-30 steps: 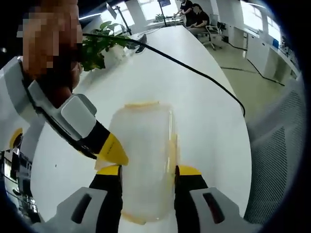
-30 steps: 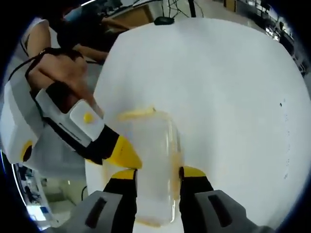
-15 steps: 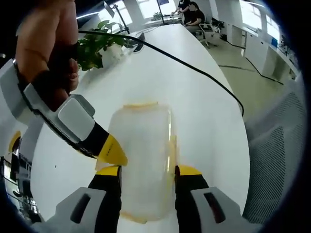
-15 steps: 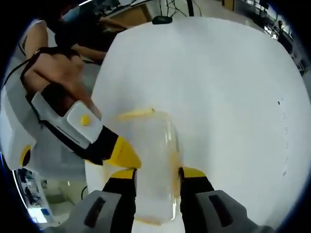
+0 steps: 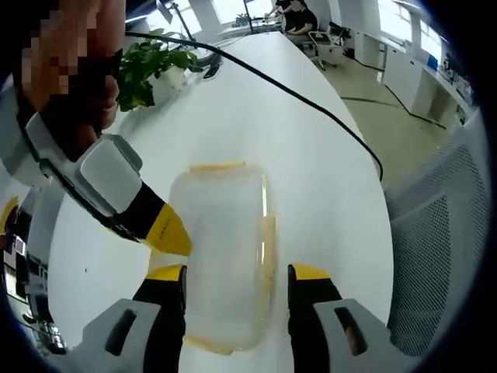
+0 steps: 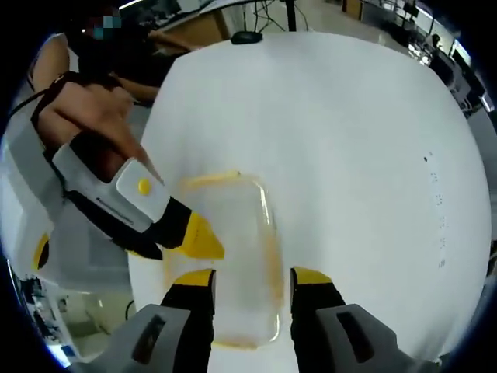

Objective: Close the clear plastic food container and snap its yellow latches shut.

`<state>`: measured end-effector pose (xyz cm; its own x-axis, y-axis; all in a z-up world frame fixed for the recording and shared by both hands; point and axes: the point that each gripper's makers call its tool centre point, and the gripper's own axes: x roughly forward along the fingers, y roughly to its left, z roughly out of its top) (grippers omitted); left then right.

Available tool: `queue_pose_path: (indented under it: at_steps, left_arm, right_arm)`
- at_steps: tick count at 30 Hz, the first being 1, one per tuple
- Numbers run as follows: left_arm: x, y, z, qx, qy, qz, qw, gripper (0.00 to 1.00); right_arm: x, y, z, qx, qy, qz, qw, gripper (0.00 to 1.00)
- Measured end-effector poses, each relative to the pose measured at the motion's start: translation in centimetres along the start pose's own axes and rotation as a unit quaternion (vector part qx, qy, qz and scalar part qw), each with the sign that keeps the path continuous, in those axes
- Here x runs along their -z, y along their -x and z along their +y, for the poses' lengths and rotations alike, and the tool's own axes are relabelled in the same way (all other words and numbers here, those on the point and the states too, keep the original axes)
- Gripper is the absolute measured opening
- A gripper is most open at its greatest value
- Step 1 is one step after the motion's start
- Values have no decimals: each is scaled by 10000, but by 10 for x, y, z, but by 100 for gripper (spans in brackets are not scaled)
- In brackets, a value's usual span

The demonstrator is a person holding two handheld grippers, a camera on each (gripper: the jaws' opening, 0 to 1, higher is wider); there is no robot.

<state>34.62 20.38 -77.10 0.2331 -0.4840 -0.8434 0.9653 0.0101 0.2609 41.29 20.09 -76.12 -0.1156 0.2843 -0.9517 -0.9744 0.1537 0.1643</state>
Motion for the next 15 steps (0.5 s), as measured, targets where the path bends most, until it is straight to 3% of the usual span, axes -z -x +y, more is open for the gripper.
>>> queue_pose_path:
  at_steps: [15]
  left_arm:
    - [5, 7, 11, 112, -74, 57, 9999, 68]
  right_arm:
    - [22, 10, 9, 415, 303, -144, 9986, 51]
